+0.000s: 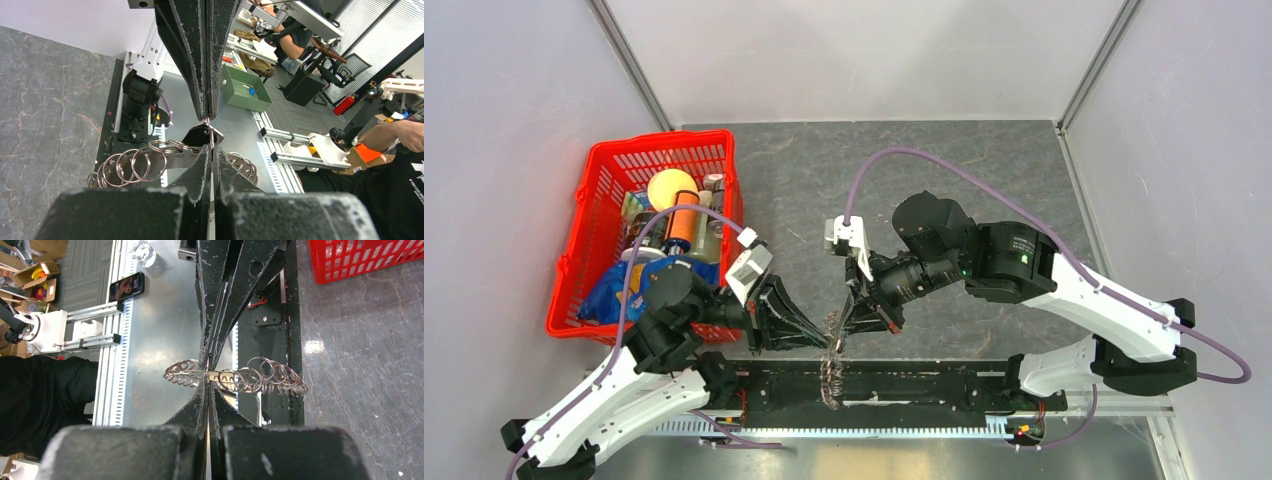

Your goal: Put the keys on the keyring

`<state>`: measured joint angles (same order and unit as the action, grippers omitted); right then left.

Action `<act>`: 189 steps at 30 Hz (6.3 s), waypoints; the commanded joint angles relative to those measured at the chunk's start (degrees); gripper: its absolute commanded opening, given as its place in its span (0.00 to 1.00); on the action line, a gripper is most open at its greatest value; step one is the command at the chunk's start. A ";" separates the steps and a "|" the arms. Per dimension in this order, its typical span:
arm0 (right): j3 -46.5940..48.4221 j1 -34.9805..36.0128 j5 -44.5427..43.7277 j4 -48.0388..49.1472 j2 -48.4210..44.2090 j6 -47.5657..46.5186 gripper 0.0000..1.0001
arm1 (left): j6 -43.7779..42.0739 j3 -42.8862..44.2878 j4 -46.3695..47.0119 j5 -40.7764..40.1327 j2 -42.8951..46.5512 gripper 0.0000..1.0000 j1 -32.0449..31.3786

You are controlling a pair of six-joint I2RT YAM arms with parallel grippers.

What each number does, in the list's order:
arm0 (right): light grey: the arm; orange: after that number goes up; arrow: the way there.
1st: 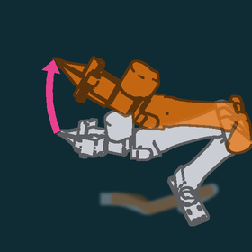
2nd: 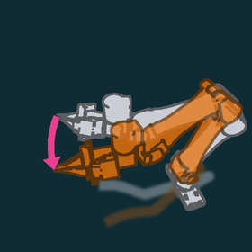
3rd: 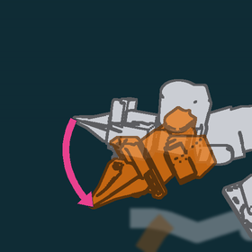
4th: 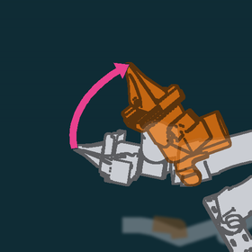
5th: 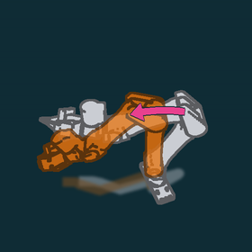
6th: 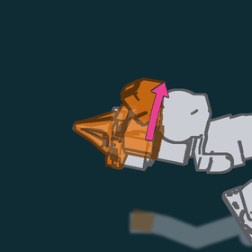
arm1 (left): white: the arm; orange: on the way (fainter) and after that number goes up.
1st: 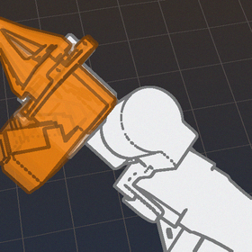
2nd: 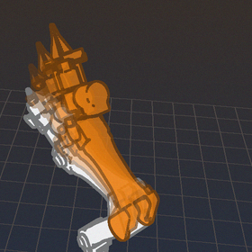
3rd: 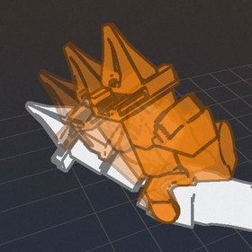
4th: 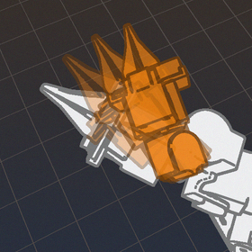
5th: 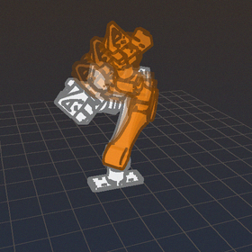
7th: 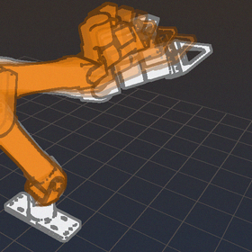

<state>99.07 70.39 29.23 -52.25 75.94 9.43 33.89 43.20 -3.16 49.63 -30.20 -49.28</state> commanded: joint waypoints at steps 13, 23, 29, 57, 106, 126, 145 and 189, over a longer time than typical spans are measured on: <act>2.94 0.01 0.56 0.84 -1.32 0.28 0.00 | -2.20 1.18 1.42 0.04 0.60 0.02 -0.16; 2.13 0.01 0.29 0.45 -2.40 0.15 0.00 | -2.42 1.36 1.29 -0.12 0.49 0.02 -0.21; 1.83 0.01 0.39 0.39 -2.50 0.02 0.00 | -2.42 1.36 1.23 -0.39 0.38 0.02 -0.19; 1.66 0.01 1.18 1.54 -0.54 0.24 0.00 | -2.42 1.10 1.26 -0.57 1.10 0.02 -0.16; 2.00 0.01 3.44 2.37 -0.27 0.55 0.00 | -2.69 1.05 1.01 -1.29 0.90 0.02 -0.18; 1.32 0.00 1.40 2.33 -0.88 0.67 0.00 | -2.77 0.92 0.96 -0.41 1.79 0.02 -0.21; 1.83 0.01 1.80 2.90 -0.18 1.26 0.00 | -2.76 0.75 0.96 -0.14 2.60 0.02 -0.20; 1.08 0.01 5.15 4.96 1.10 1.82 0.00 | -2.84 1.09 0.33 -1.98 1.61 0.02 -0.21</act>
<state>99.57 70.32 32.77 -50.63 76.73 10.57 32.91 43.18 -4.38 49.60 -28.12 -49.28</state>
